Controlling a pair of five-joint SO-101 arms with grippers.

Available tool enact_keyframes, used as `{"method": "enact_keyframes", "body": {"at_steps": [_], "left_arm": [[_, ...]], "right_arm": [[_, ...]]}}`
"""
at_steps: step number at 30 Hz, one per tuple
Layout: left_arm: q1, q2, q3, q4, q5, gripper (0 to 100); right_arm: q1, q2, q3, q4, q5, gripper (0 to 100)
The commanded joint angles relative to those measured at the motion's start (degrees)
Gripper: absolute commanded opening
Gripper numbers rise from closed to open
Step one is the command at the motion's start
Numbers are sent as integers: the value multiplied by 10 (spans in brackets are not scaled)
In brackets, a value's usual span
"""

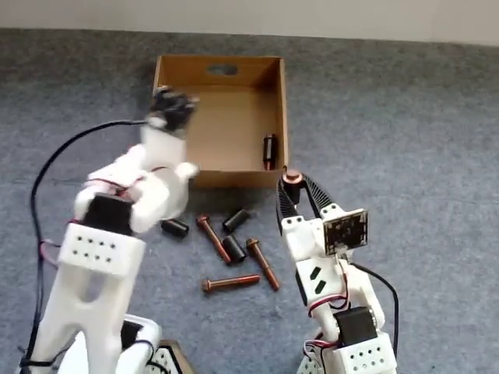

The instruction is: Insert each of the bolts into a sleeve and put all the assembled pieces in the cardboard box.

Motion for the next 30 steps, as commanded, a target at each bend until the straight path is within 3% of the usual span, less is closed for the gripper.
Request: {"method": "enact_keyframes", "body": {"at_steps": [1, 7, 13, 20, 26, 30], "left_arm": [[-119, -5, 90, 4, -18, 9], [-193, -7, 233, -41, -16, 11], [-196, -7, 371, -195, -17, 11], [-207, -19, 367, -200, -17, 10], [-206, -22, 387, -264, -15, 10], [-178, -22, 388, -262, -15, 10]], "right_arm": [[-1, -11, 74, 25, -5, 6], [-1, -11, 74, 37, -58, 6], [-4, -11, 74, 53, -89, 6], [-5, -11, 74, 40, -89, 6], [-4, -11, 74, 41, -87, 6], [-4, -11, 73, 40, -88, 6]]}}
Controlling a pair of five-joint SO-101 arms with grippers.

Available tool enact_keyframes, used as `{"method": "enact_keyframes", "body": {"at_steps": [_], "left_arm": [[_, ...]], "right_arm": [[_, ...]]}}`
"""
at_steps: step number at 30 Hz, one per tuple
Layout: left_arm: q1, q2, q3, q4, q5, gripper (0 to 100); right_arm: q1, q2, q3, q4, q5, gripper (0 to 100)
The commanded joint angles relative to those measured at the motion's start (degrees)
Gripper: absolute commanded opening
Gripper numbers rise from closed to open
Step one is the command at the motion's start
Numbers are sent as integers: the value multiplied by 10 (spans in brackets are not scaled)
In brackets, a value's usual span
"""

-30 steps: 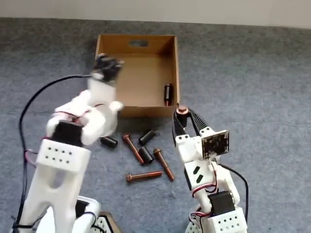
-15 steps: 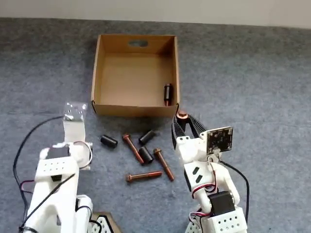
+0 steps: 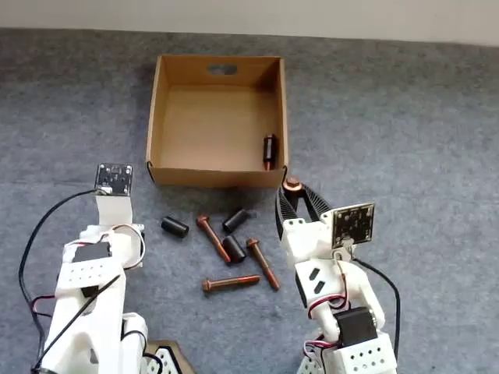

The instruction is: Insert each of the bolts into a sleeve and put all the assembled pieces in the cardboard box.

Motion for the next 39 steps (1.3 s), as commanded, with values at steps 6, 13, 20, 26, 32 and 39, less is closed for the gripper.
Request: {"method": "enact_keyframes", "body": {"at_steps": [6, 13, 20, 26, 32, 39], "left_arm": [[84, -13, -4, -11, -3, 10], [101, -11, -15, -12, -4, 10], [98, -13, 7, -10, -3, 10], [85, -13, 7, -10, -1, 10], [84, -13, 7, -10, -1, 10], [86, -13, 7, -10, -1, 10]], "right_arm": [[-1, -11, 74, -8, -5, 6], [-4, -11, 73, 20, -6, 6], [-2, -11, 73, 42, -4, 6], [-1, -11, 68, 42, -3, 6], [-1, -11, 64, 44, -3, 6], [-4, -11, -22, 73, -3, 6]]}}
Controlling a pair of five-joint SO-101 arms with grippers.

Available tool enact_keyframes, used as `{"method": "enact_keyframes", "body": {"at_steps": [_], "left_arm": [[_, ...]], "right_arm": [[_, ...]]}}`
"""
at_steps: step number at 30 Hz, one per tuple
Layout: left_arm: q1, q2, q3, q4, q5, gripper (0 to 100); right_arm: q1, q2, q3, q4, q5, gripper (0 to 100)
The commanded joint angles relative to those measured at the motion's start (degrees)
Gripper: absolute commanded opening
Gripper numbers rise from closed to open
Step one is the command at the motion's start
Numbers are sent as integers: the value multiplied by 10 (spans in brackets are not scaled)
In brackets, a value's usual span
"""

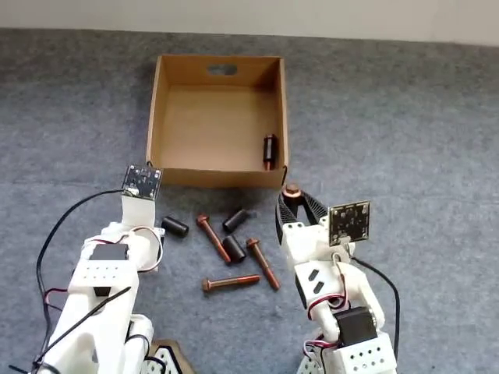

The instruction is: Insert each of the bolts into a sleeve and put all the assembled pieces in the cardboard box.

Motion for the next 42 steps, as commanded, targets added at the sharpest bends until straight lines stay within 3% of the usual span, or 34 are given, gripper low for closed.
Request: {"method": "enact_keyframes", "body": {"at_steps": [1, 9, 14, 21, 31, 37, 42], "left_arm": [[-4, -13, -3, -5, -1, 10], [-3, -13, -3, -5, -1, 10], [-3, -13, -3, -5, -1, 10], [-3, -13, -2, -5, -1, 10], [-3, -13, -2, -7, -1, 10], [-3, -13, -2, -7, -1, 10], [-3, -13, -2, -8, -1, 10]], "right_arm": [[-4, -11, -47, 21, -3, 6], [-44, 76, -208, 22, -3, 6], [-65, 300, -335, 5, -4, 6], [-29, 685, -678, 12, -4, 6], [-14, 1105, -1193, 276, -4, 6], [-17, 1336, -1487, 342, -6, 6], [-32, 1498, -1651, 413, -4, 6]]}}
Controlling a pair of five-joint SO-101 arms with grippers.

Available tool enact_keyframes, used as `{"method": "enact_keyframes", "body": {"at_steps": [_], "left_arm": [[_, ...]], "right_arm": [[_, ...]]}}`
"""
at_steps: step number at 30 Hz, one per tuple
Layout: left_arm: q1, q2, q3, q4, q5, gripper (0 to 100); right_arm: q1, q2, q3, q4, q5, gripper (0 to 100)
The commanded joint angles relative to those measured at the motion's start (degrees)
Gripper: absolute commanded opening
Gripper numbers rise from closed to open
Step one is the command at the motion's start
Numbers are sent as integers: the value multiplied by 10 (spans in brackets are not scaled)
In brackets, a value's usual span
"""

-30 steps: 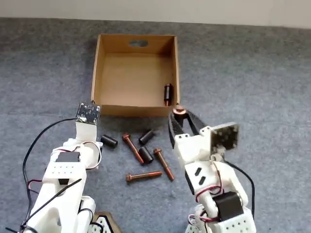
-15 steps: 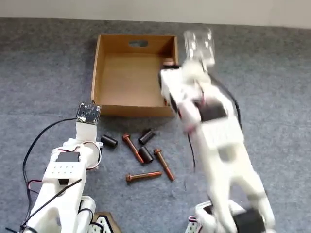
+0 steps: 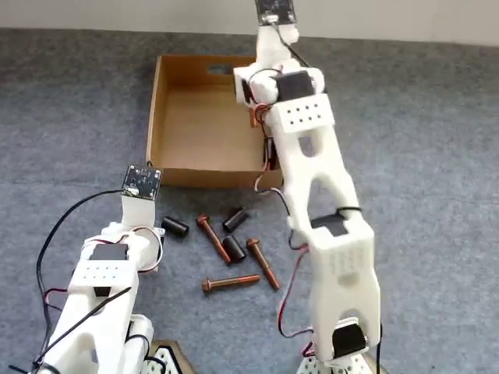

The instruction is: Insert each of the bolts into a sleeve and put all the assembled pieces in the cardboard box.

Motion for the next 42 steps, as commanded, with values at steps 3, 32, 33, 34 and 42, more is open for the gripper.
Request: {"method": "enact_keyframes", "body": {"at_steps": [3, 32, 33, 34, 42], "left_arm": [[-3, -13, -2, -8, -1, 10], [-3, -13, -2, -8, -1, 10], [-3, -13, -2, -8, -1, 10], [-3, -13, -2, -8, -1, 10], [-3, -13, -2, -8, -1, 10]], "right_arm": [[-15, 117, -192, 88, -4, 6], [0, 290, -238, 120, -61, 6], [1, 292, -238, 120, -61, 6], [1, 296, -238, 120, -61, 6], [2, 295, -238, 136, -61, 9]]}}
